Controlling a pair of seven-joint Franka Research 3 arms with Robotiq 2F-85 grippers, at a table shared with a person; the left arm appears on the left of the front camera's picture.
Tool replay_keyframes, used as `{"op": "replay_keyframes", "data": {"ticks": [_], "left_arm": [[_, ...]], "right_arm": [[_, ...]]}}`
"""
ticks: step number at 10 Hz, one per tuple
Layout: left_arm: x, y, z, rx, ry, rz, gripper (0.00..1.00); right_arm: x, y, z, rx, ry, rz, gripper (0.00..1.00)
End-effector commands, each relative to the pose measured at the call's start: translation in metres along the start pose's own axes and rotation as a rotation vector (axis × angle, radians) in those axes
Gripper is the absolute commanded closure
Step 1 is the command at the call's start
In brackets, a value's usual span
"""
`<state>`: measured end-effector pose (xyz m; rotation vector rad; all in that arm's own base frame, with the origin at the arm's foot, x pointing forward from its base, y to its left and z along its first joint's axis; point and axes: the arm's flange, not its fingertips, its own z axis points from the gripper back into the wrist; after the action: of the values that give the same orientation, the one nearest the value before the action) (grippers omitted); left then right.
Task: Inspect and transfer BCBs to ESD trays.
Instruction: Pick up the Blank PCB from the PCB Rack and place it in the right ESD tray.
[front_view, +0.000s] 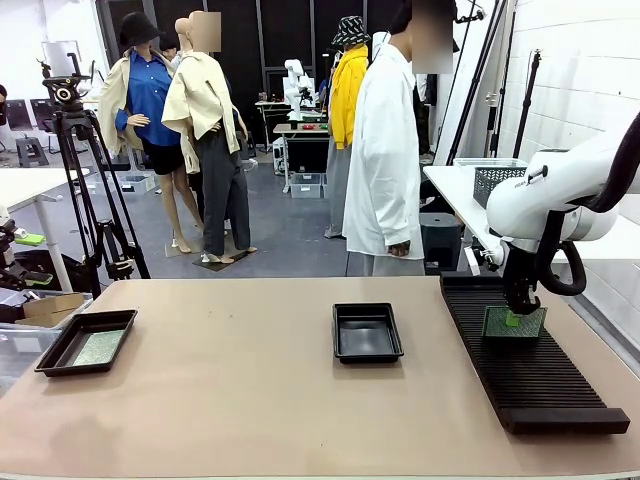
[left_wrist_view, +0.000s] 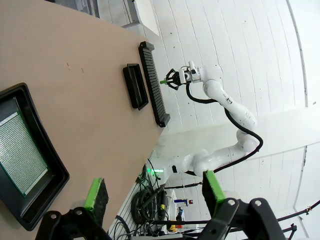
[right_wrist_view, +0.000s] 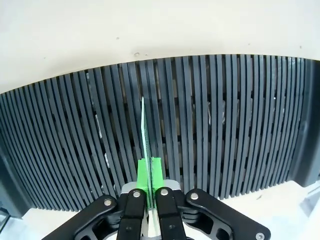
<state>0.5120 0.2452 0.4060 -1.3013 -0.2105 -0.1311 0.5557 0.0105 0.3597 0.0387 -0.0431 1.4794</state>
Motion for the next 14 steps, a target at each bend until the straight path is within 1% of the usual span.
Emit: {"op": "replay_keyframes", "data": {"ticks": [1,6,8,9,10,12,14], "left_arm": [[0.000,-0.001,0.001,-0.002,0.001,-0.005,0.00],[0.000,-0.001,0.001,-0.002,0.001,-0.005,0.00],[0.000,-0.001,0.001,-0.002,0.001,-0.005,0.00],[0.000,-0.001,0.001,-0.002,0.001,-0.005,0.00],[0.000,-0.001,0.001,-0.002,0.001,-0.005,0.00],[0.000,-0.001,0.001,-0.002,0.001,-0.005,0.00],[0.000,-0.001,0.001,-0.002,0.001,-0.005,0.00]], "right_arm": [[-0.004,-0.006,0.000,0.002,0.039,-0.020,1.00],[-0.008,-0.008,0.005,0.016,0.036,-0.057,1.00],[-0.010,-0.006,0.019,0.027,0.036,-0.087,1.00],[-0.011,-0.008,0.029,0.049,0.045,-0.149,1.00],[-0.011,-0.007,0.037,0.059,0.044,-0.175,1.00],[-0.014,-0.002,0.051,0.066,0.008,-0.230,1.00],[-0.016,0.006,0.063,0.091,-0.041,-0.320,1.00]]}}
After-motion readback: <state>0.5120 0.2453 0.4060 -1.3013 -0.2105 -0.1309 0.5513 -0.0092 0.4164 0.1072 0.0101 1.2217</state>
